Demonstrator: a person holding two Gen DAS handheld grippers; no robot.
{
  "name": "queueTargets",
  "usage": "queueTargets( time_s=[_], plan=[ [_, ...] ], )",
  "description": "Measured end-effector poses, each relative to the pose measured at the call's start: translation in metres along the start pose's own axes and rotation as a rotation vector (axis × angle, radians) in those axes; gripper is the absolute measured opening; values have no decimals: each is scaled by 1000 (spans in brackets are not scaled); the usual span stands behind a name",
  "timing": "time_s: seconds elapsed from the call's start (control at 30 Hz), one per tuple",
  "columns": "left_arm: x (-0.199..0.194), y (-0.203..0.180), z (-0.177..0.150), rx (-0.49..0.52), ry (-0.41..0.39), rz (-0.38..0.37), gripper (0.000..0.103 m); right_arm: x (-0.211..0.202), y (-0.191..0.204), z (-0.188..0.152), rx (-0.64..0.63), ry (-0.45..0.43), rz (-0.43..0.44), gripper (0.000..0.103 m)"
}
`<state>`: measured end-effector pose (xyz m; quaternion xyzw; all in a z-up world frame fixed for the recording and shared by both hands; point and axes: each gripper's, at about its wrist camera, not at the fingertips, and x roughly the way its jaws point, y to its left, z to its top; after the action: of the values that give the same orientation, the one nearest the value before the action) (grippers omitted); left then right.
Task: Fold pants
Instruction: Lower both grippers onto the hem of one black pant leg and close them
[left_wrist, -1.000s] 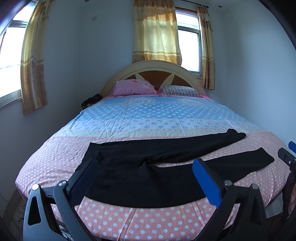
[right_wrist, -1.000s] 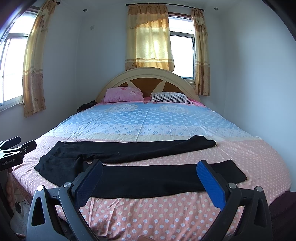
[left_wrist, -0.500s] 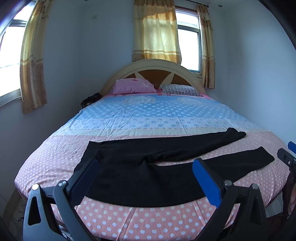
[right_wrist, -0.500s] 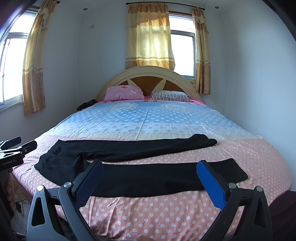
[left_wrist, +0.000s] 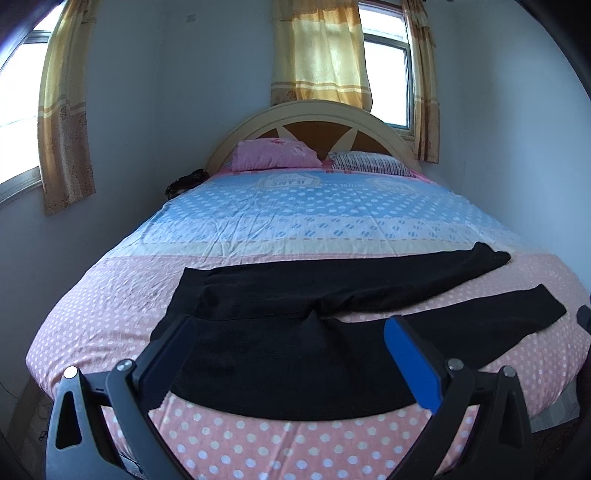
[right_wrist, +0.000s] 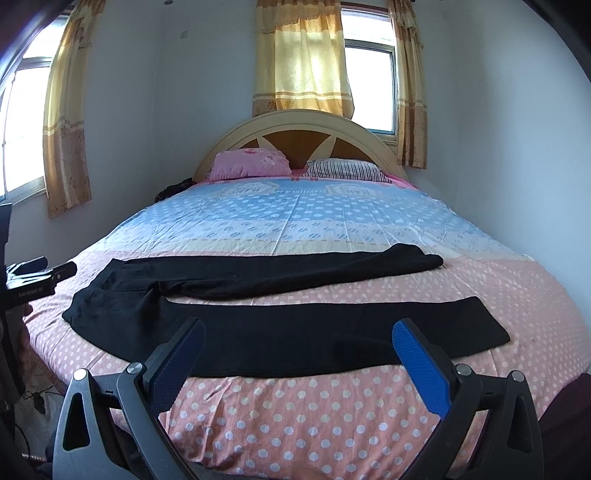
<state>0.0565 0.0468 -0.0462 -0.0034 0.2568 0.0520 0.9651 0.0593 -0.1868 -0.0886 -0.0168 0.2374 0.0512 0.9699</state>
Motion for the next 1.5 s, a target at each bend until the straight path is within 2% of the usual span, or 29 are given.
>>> queueTargets(
  time_s=[0.13, 0.2, 0.33, 0.37, 0.47, 0.5, 0.53, 0.7, 0.87, 0.93, 0.97, 1.03, 1.2, 1.3, 1.5],
  plan=[
    [48, 42, 17, -13, 41, 81, 103, 20, -13, -2, 11, 42, -4, 102],
    [77, 70, 28, -27, 90, 130, 103, 30, -23, 0, 31, 56, -13, 102],
    [124, 112, 38, 5, 161, 199, 103, 54, -42, 8, 34, 86, -26, 101],
    [136, 121, 39, 8, 182, 203, 103, 61, -45, 10, 26, 97, -30, 98],
    [168, 143, 41, -1, 242, 205, 103, 82, -55, 17, 2, 152, -4, 75],
    [178, 150, 40, -10, 259, 201, 103, 88, -58, 19, -1, 164, -3, 70],
    [188, 155, 40, -22, 275, 187, 100, 93, -61, 20, -5, 175, -10, 69],
    [238, 168, 41, -56, 347, 92, 82, 115, -78, 29, -1, 203, -51, 69],
    [278, 173, 41, -63, 390, 44, 71, 134, -88, 35, 6, 224, -83, 69],
    [289, 176, 40, -57, 409, 24, 60, 141, -91, 37, 0, 233, -88, 69],
    [294, 177, 38, -55, 424, 19, 58, 144, -92, 39, -6, 234, -91, 69],
    [299, 181, 35, -70, 436, -4, 53, 149, -96, 45, -10, 232, -93, 69],
    [301, 187, 31, -107, 416, -62, 48, 171, -116, 63, 9, 228, -109, 69],
    [299, 186, 31, -106, 398, -108, 34, 185, -133, 75, 45, 224, -124, 69],
    [304, 192, 33, -123, 389, -134, 32, 224, -176, 93, 154, 271, -139, 67]
  ],
)
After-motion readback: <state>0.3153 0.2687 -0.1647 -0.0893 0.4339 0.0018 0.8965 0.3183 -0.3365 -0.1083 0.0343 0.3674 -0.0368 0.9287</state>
